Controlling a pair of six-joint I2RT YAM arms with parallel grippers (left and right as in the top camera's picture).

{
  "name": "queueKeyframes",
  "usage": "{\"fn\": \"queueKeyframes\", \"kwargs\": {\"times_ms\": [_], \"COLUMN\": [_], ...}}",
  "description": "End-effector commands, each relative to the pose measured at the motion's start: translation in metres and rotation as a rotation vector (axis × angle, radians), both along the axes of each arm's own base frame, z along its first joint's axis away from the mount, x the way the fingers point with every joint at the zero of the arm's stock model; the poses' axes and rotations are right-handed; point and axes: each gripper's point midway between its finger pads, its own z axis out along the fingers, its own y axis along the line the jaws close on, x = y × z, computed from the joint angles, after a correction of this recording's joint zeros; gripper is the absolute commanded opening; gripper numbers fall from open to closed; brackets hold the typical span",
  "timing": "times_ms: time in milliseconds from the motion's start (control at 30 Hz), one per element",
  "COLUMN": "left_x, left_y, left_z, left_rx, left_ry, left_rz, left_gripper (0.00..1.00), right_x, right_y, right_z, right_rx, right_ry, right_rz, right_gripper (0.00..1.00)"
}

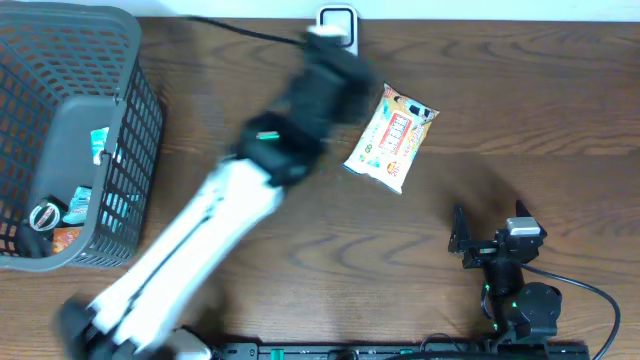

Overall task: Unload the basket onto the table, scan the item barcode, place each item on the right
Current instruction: 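Release the yellow pack on the table and return left gripper to basket, then grasp the green wipe pack inside the basket with the left gripper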

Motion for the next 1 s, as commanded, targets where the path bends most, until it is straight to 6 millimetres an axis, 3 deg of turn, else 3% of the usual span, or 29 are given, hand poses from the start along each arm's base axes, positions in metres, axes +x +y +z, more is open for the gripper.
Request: {"fn": "queueKeyframes", "kwargs": {"times_ms": [0,67,100,233,300,400,500,600,800,967], "left_x": [-0.006,-0.016,-0.026,-0.066,-0.086,-0.108,-0.12,-0.117,-0.089,-0.093], "left_y": [0.101,0.166,0.209,0.324,0.365,0.409,0.435,0.446,0.442,0.441], "left_z": [0.061,0.078,0.085,0.085,0.074,0.05,0.017,-0.013,-0.083,-0.147], "left_rx": [0.083,0.091,0.096,0.125,0.139,0.096,0.05,0.03,-0.039,-0.112], "left_ry": [-0.124,-0.145,-0.148,-0.102,-0.047,0.035,0.142,0.243,0.457,0.671], "left_rz": [0.148,0.289,0.395,0.709,0.834,1.0,1.109,1.142,1.052,1.129], "left_gripper": [0.65,0.65,0.65,0.71,0.73,0.76,0.76,0.77,0.77,0.77], "right_x": [0.0,0.0,0.0,0.0,0.0,0.0,0.0,0.0,0.0,0.0], "right_y": [-0.005,-0.005,-0.005,-0.005,-0.005,-0.005,-0.005,-0.005,-0.005,-0.005], "right_z": [0.0,0.0,0.0,0.0,0.0,0.0,0.0,0.0,0.0,0.0], "right_rx": [-0.008,-0.008,-0.008,-0.008,-0.008,-0.008,-0.008,-0.008,-0.008,-0.008], "right_ry": [-0.001,-0.001,-0.001,-0.001,-0.001,-0.001,-0.001,-0.001,-0.001,-0.001], "right_rz": [-0.022,-0.022,-0.022,-0.022,-0.022,-0.022,-0.022,-0.022,-0.022,-0.022], "right_gripper": [0.99,0.99,0.99,0.99,0.99,0.99,0.99,0.99,0.99,0.99]}}
